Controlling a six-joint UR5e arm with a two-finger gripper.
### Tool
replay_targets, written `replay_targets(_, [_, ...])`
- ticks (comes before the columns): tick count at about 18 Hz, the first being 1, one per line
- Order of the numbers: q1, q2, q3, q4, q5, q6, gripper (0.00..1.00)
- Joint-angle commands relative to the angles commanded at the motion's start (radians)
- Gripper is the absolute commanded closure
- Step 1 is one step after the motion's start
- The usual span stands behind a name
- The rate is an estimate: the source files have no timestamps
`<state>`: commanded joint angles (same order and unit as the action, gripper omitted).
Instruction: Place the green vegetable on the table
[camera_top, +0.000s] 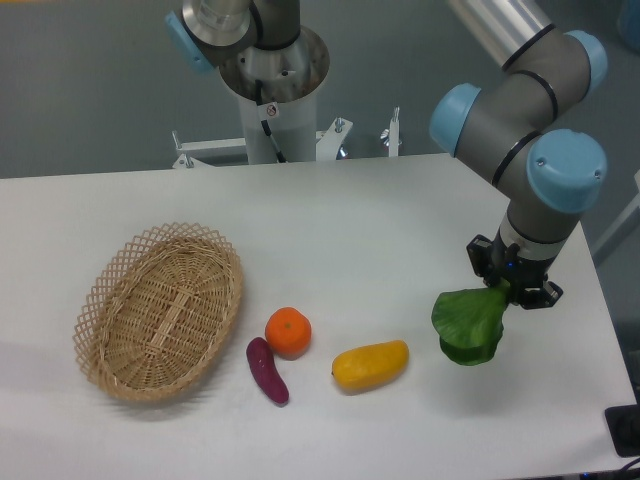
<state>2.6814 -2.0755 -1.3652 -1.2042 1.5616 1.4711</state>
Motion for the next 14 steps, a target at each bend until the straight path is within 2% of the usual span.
replay_targets(4, [0.0, 0.002, -0.003, 0.0, -0.003, -0.011, 0.72])
replay_targets(6, [-0.006, 0.012, -0.024, 0.002, -0.009, -0.012, 0.72])
replay_targets(13, [-0.038, 0.127, -0.191, 0.037, -0.012, -0.005, 0.72])
replay_targets(14, [-0.046, 0.146, -0.231, 0.038, -0.012, -0.006, 0.72])
